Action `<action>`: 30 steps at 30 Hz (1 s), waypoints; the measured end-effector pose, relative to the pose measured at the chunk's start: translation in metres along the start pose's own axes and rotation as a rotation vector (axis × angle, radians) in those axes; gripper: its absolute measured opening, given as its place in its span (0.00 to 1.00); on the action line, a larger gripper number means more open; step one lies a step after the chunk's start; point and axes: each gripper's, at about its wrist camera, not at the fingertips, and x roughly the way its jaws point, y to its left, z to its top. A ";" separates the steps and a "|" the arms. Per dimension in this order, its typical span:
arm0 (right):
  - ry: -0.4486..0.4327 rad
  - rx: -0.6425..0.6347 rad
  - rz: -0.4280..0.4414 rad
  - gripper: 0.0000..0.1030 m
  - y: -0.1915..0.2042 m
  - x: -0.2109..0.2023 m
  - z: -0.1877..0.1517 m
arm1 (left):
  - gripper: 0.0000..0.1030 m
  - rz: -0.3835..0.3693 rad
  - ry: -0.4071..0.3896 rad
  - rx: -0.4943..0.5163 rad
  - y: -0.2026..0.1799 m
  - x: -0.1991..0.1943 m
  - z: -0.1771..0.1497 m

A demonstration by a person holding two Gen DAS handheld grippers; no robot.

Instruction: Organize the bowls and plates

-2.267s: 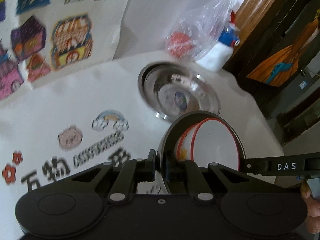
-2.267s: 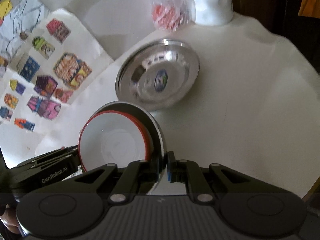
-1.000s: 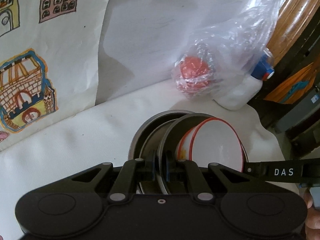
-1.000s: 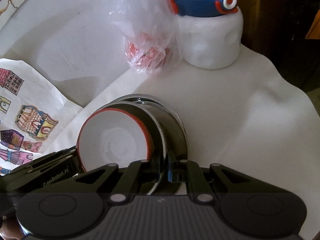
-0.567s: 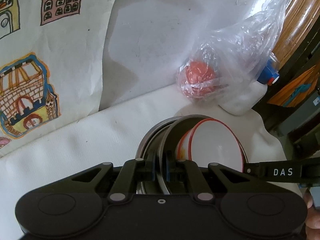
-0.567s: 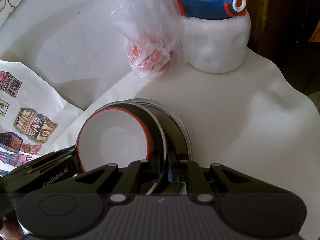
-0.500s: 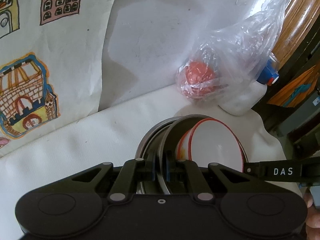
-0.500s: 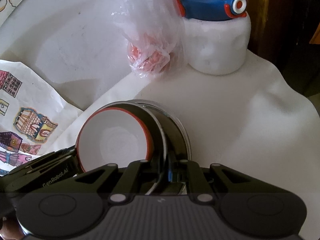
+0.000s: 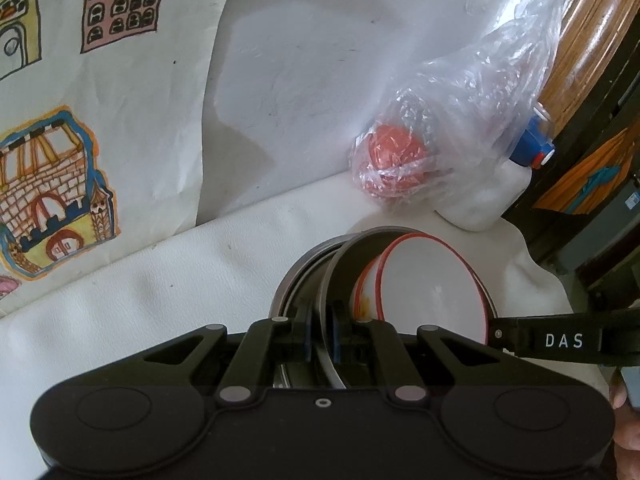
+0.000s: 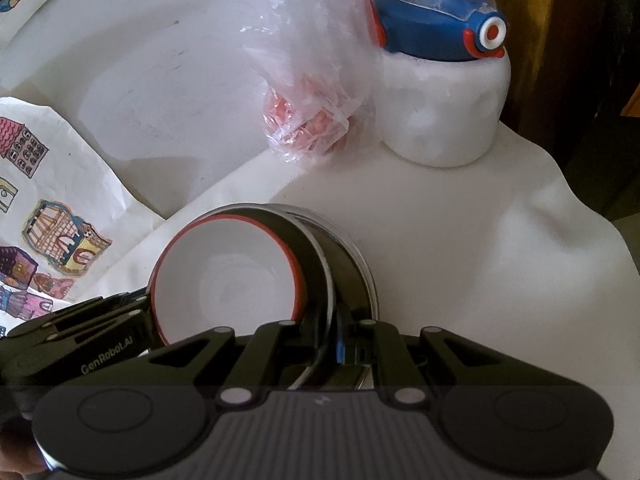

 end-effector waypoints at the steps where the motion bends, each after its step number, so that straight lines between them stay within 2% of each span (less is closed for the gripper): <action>1: -0.002 -0.005 -0.004 0.11 0.001 0.000 0.000 | 0.08 0.000 0.001 0.001 0.000 0.000 0.000; 8: -0.023 -0.055 -0.032 0.11 0.008 -0.002 -0.003 | 0.09 0.005 0.003 0.002 -0.001 0.001 0.000; 11: -0.062 -0.098 -0.057 0.12 0.014 -0.008 -0.004 | 0.10 0.015 -0.004 0.009 -0.001 0.000 0.000; 14: -0.089 -0.116 -0.072 0.13 0.017 -0.015 -0.004 | 0.15 0.031 -0.031 0.019 0.000 -0.004 0.000; 15: -0.094 -0.117 -0.075 0.14 0.017 -0.016 -0.005 | 0.20 0.031 -0.032 0.015 0.001 -0.006 0.000; 18: -0.123 -0.108 -0.084 0.23 0.015 -0.024 -0.010 | 0.42 0.066 -0.062 0.008 0.004 -0.014 -0.001; 19: -0.131 -0.103 -0.088 0.29 0.013 -0.027 -0.012 | 0.48 0.069 -0.068 0.003 0.006 -0.017 -0.002; 20: -0.139 -0.095 -0.087 0.41 0.012 -0.031 -0.014 | 0.51 0.069 -0.071 -0.006 0.009 -0.020 -0.004; 22: -0.152 -0.073 -0.048 0.57 0.010 -0.038 -0.019 | 0.54 0.062 -0.076 -0.022 0.012 -0.028 -0.007; 24: -0.163 -0.069 -0.037 0.59 0.012 -0.047 -0.025 | 0.59 0.063 -0.084 -0.029 0.014 -0.037 -0.011; 30: -0.248 -0.097 -0.037 0.74 0.026 -0.078 -0.055 | 0.76 0.063 -0.137 -0.046 0.017 -0.077 -0.028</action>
